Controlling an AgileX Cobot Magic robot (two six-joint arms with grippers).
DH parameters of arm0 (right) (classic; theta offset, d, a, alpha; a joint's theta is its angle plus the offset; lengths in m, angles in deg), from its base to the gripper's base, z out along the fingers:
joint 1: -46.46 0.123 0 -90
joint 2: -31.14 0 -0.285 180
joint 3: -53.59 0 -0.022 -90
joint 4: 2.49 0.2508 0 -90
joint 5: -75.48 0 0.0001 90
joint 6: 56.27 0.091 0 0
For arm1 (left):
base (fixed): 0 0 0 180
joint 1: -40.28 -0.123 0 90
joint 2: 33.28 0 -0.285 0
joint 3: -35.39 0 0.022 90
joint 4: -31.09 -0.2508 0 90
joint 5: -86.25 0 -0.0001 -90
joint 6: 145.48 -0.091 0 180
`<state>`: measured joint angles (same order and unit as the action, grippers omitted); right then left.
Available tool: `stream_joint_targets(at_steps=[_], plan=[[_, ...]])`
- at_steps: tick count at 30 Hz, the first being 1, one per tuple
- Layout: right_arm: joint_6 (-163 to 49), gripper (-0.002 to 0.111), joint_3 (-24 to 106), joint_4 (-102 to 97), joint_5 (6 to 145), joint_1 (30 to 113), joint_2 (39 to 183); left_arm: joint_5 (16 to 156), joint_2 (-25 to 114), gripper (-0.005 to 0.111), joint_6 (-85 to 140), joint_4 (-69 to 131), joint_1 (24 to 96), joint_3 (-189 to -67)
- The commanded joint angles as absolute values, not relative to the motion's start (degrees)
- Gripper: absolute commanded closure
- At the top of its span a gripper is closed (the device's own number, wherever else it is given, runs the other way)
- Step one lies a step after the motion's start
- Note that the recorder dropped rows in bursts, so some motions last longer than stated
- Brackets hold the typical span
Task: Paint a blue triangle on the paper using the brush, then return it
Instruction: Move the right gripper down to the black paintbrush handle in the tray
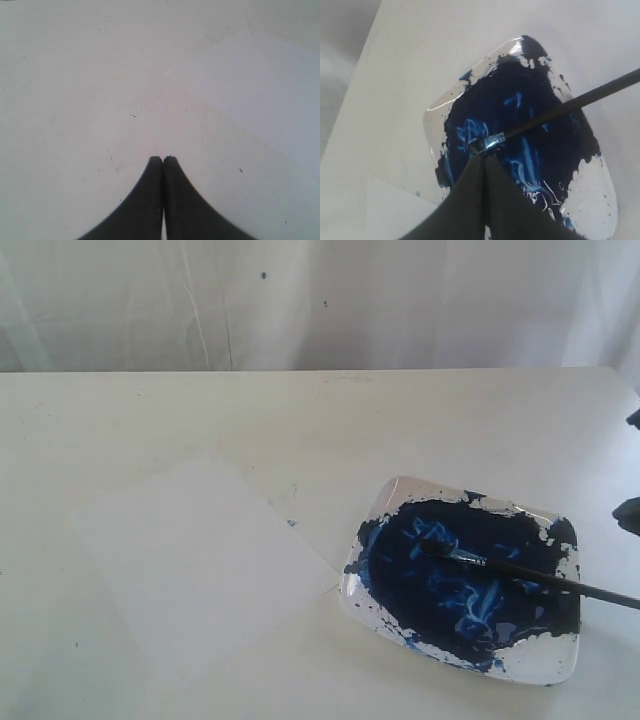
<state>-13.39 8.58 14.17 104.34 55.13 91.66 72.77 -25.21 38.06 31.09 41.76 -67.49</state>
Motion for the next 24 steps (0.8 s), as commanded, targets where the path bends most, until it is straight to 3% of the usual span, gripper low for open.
stream_joint_targets(at_steps=[1,5,11,24], plan=[[2.4,0.105,6.1,3.8,101.2,55.6,94.5,72.9,-25.5,0.107,37.9,31.1,41.6,-67.4],[15.6,0.089,4.4,-2.5,100.2,55.6,96.7,72.9,-25.5,0.107,37.9,31.1,41.6,-67.4],[19.2,0.064,2.2,-3.2,92.9,55.6,99.5,72.9,-25.5,0.107,37.9,31.1,41.6,-67.4],[31.3,0.061,-1.4,-3.2,88.2,55.6,107.5,72.9,-25.5,0.107,37.9,31.1,41.6,-67.4]])
